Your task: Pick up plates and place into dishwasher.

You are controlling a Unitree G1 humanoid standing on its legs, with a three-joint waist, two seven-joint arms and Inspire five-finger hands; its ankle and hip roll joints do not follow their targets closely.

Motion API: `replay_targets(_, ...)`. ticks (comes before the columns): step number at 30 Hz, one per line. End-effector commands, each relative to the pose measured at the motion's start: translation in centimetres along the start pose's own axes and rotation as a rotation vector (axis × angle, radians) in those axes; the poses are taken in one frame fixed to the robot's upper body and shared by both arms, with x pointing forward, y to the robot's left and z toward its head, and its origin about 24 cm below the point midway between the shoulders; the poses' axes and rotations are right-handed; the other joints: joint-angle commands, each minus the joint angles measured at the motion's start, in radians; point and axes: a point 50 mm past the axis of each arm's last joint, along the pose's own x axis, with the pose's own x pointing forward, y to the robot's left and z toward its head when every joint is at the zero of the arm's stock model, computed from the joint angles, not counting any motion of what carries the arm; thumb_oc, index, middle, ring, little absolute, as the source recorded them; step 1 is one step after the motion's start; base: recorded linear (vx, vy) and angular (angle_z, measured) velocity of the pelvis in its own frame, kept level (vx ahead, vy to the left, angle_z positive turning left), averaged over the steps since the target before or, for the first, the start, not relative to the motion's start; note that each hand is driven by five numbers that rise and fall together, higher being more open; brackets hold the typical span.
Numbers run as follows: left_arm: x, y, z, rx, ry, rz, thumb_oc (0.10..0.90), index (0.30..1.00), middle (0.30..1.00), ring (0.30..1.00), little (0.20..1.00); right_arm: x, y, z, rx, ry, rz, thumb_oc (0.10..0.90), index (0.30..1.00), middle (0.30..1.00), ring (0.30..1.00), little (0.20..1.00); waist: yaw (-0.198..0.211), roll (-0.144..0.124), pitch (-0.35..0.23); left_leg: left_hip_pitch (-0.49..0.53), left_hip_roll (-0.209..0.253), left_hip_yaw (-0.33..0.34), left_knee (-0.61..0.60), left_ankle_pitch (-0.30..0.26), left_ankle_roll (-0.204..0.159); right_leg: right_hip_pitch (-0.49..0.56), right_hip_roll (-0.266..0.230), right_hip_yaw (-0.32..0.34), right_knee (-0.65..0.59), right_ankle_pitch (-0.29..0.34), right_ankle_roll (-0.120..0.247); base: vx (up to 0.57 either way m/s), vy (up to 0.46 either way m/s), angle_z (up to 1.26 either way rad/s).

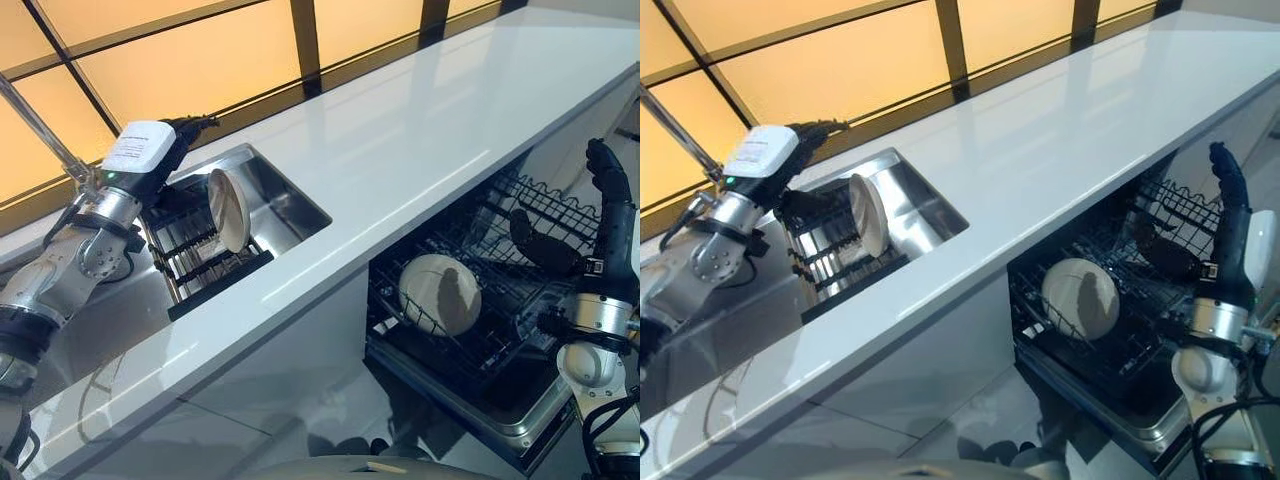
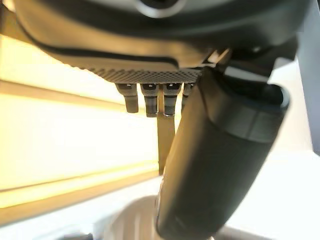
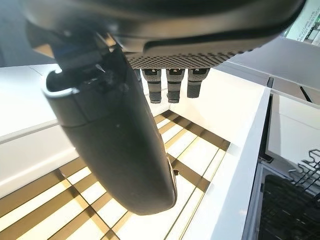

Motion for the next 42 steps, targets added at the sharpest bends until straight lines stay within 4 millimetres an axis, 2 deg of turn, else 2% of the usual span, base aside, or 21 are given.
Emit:
replay_targets(1,2.7,8.3,-0.5,0.076,-0.009,0.218,0.800,0.900,0.900,0.900,0.900,3.8,-1.7,3.9,0.006,-0.283,-0.058,0.800,0.900,0.900,0.900,0.900,-0.006,0.018,-0.031,0.028,-0.057,0.003,0.007,-0.152,0.051,0.012,0.091,-0.020,0.006,-0.057,0.028,0.00,0.000,0.00)
replay_targets(13,3.3,8.9,-1.5,0.191,0.010,0.121,0.800,0.900,0.900,0.900,0.900,3.5,-2.1,3.7,-0.024,-0.287,-0.035,0.800,0.900,0.900,0.900,0.900,-0.028,0.032,-0.015,0.024,-0.053,0.029,0.007,-0.151,0.050,0.001,0.093,-0.003,0.006,-0.050,0.037,0.01,-0.016,-0.06)
replay_targets(19,3.4,8.7,-1.4,0.259,-0.001,0.064,0.800,0.900,0.900,0.900,0.900,3.4,-2.2,3.6,-0.026,-0.285,-0.018,0.800,0.900,0.900,0.900,0.900,-0.033,0.034,-0.012,0.023,-0.053,0.033,0.007,-0.150,0.050,-0.001,0.094,-0.001,0.006,-0.049,0.039,0.00,0.000,0.00)
replay_targets(30,3.0,9.1,-2.2,0.364,0.017,-0.025,0.800,0.900,0.900,0.900,0.900,3.6,-2.5,3.7,-0.031,-0.291,-0.016,0.800,0.900,0.900,0.900,0.900,-0.032,0.045,-0.004,0.021,-0.055,0.035,0.007,-0.149,0.050,-0.005,0.093,-0.002,0.006,-0.049,0.041,0.00,0.001,-0.01)
replay_targets(40,2.9,8.6,-2.8,0.430,0.044,-0.096,0.800,0.900,0.900,0.900,0.900,3.8,-2.4,4.0,-0.025,-0.305,0.001,0.800,0.900,0.900,0.900,0.900,-0.031,0.052,-0.001,0.017,-0.059,0.029,0.007,-0.148,0.048,-0.006,0.092,-0.004,0.006,-0.050,0.043,0.00,0.000,0.00)
replay_targets(41,2.9,8.4,-2.9,0.433,0.048,-0.108,0.726,0.836,0.836,0.836,0.826,3.9,-2.4,4.1,-0.027,-0.306,0.002,0.800,0.900,0.900,0.900,0.900,-0.031,0.052,-0.002,0.017,-0.060,0.029,0.007,-0.147,0.049,-0.006,0.092,-0.004,0.006,-0.049,0.043,0.00,0.000,0.00)
replay_targets(42,2.9,8.3,-3.1,0.439,0.054,-0.118,0.591,0.721,0.721,0.721,0.691,3.9,-2.4,4.1,-0.028,-0.310,0.001,0.800,0.900,0.900,0.900,0.900,-0.031,0.052,-0.001,0.017,-0.060,0.028,0.007,-0.147,0.049,-0.006,0.092,-0.003,0.006,-0.049,0.042,0.00,0.000,0.00)
